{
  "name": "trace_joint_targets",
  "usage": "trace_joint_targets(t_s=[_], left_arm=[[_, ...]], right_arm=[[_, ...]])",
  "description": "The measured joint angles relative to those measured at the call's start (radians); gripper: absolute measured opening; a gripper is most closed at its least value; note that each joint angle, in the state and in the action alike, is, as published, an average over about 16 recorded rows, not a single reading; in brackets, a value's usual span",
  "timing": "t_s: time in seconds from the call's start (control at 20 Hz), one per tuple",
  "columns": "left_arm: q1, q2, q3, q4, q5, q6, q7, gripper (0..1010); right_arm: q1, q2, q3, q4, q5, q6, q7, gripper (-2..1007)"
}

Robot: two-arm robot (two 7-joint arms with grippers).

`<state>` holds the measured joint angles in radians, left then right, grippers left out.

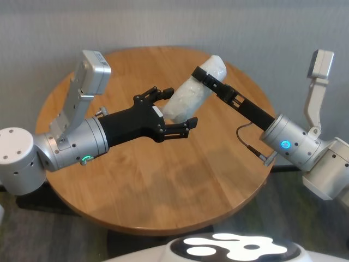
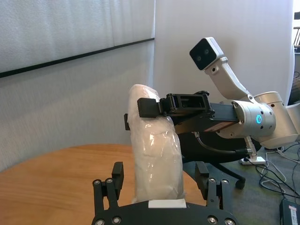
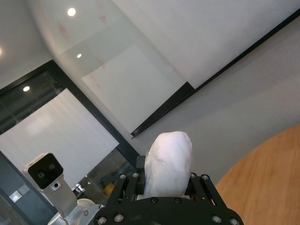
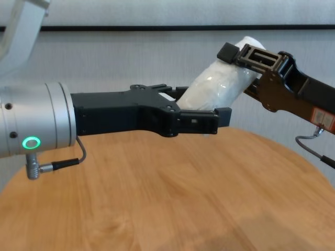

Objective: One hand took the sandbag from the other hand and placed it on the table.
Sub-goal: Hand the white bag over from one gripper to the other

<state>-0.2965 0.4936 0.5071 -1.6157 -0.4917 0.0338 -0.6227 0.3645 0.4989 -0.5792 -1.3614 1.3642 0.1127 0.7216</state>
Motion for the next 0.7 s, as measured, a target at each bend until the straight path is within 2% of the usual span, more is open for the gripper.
trace_joint_targets(t_s=[0.35, 0.7], left_arm=[[-0.001, 0.006, 0.005, -0.001, -0.005, -0.009, 0.000, 1002], [-0.007, 0.016, 0.014, 0.003, -0.028, -0.022, -0.019, 1002]], right_arm=[[-0.002, 0.002, 0.002, -0.004, -0.003, -0.001, -0.003, 410], [-0.005, 0.003, 0.004, -0.009, -0.005, -0.002, -0.006, 410]])
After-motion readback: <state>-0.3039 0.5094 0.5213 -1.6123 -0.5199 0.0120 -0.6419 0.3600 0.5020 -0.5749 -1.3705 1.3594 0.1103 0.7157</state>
